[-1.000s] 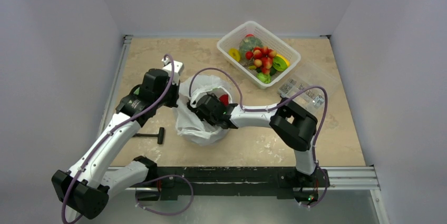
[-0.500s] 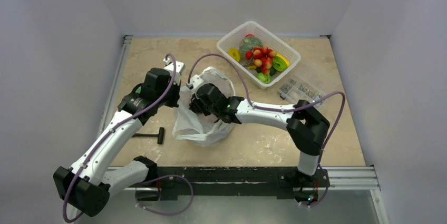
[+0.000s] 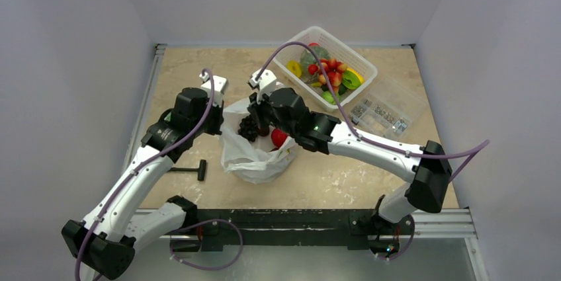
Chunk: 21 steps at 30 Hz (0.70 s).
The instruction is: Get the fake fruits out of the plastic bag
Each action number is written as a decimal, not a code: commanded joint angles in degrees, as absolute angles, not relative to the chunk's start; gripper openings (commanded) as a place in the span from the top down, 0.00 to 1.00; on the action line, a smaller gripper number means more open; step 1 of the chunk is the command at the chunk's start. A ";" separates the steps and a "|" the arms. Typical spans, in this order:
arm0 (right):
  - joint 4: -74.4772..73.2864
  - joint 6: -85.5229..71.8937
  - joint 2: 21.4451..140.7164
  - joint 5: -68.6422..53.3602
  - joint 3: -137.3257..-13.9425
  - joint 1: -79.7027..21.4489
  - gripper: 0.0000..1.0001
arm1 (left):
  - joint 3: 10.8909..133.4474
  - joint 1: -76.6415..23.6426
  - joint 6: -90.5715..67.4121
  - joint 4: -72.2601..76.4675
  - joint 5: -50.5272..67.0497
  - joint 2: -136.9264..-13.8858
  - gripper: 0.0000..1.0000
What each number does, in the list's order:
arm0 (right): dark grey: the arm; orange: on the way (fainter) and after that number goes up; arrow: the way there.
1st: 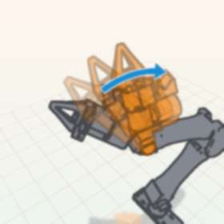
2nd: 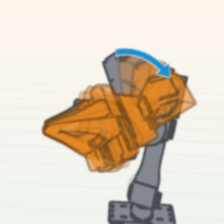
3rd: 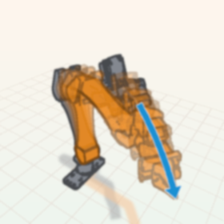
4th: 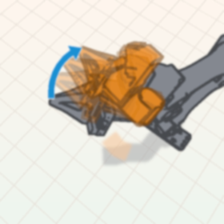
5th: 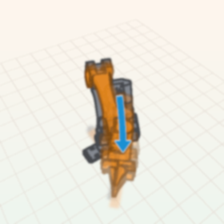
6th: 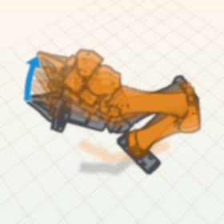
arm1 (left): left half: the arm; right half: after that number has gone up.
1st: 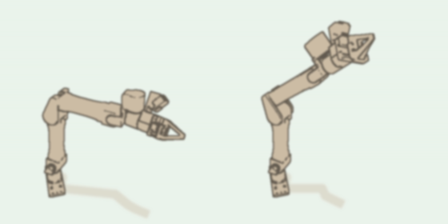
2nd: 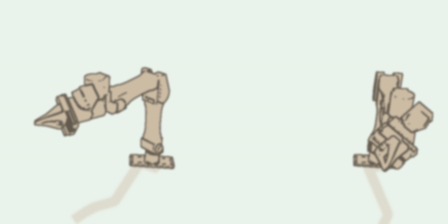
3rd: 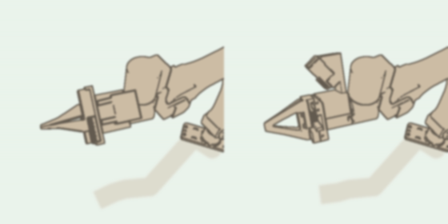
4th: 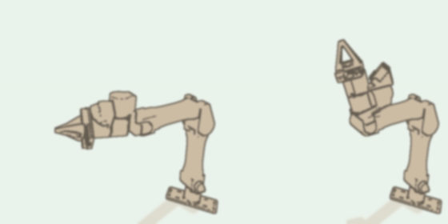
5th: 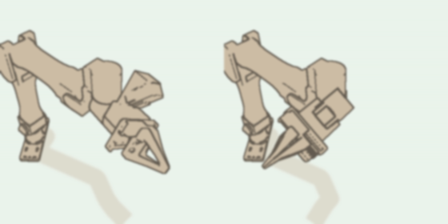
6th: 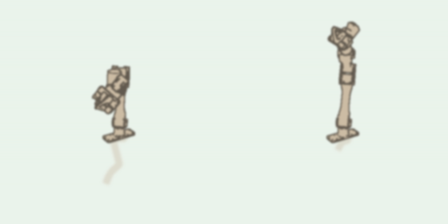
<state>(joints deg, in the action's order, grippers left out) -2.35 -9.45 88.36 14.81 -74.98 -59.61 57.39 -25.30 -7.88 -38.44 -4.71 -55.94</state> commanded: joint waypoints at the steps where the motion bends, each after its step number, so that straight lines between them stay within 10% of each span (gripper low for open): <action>1: -6.98 -9.12 86.40 12.38 -76.67 -59.50 0.99 | 57.00 -25.53 -7.38 -35.85 -4.63 -54.24 1.00; 6: -12.28 -7.87 84.40 12.26 -72.40 -59.58 0.93 | 57.81 -25.58 -8.50 -36.92 -3.26 -53.63 0.94; 14: -6.58 -11.31 81.60 9.29 -65.60 -59.59 0.80 | 62.28 -25.51 -26.95 -51.52 4.71 -46.24 0.01; 21: -6.77 -9.65 83.66 8.77 -66.82 -59.59 0.74 | 54.04 -25.57 -45.13 -52.14 12.88 -35.15 0.00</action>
